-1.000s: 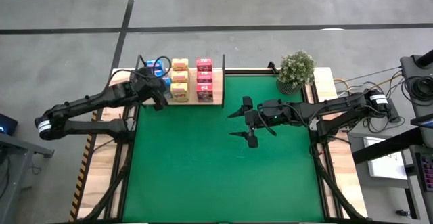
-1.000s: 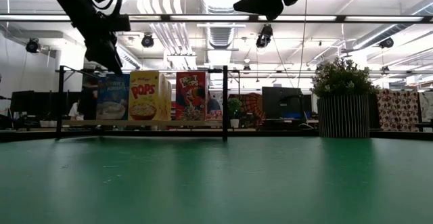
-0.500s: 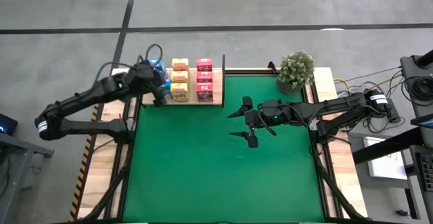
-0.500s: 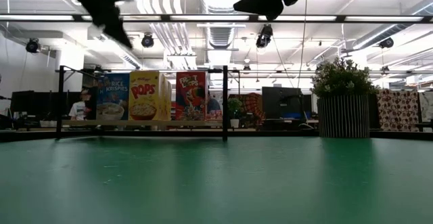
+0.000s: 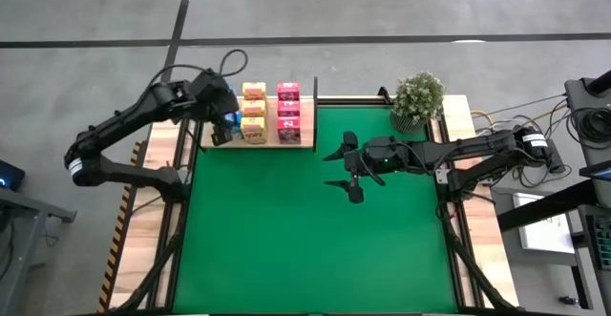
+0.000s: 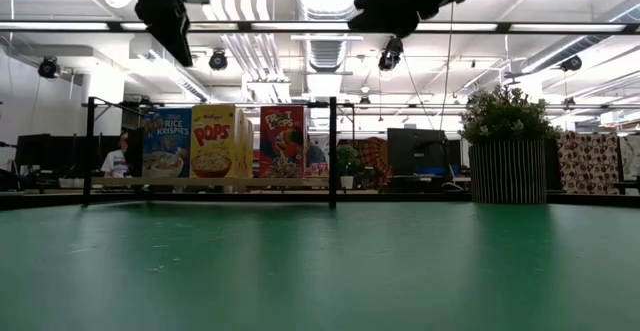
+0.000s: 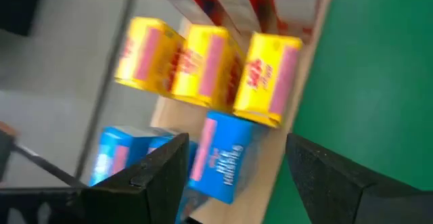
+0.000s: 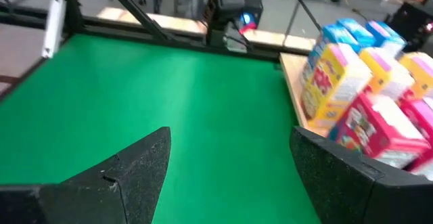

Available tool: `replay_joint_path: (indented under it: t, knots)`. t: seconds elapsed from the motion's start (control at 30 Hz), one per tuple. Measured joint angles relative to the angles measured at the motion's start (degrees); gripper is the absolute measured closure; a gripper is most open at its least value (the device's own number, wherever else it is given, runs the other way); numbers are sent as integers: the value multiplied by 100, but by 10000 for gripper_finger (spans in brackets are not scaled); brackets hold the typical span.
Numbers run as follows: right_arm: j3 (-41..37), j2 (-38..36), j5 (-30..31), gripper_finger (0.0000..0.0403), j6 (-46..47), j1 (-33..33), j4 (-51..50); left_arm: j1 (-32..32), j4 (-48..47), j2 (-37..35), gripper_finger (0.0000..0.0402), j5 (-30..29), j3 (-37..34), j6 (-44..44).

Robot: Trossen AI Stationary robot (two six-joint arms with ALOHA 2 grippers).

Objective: Stack cereal on shelf
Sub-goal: Put the blue cereal box aligned with the blue cereal box on the shelf

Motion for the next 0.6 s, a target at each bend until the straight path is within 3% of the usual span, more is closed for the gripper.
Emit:
replay_joint_path:
  t: [0.33,0.6]
  knots:
    - [-5,0,-21,113,-49,-492,-240,719,-404,909,173,580,65,931]
    - [-90,0,-56,113,-46,-691,-247,972,-261,1267,173,591,65,1193]
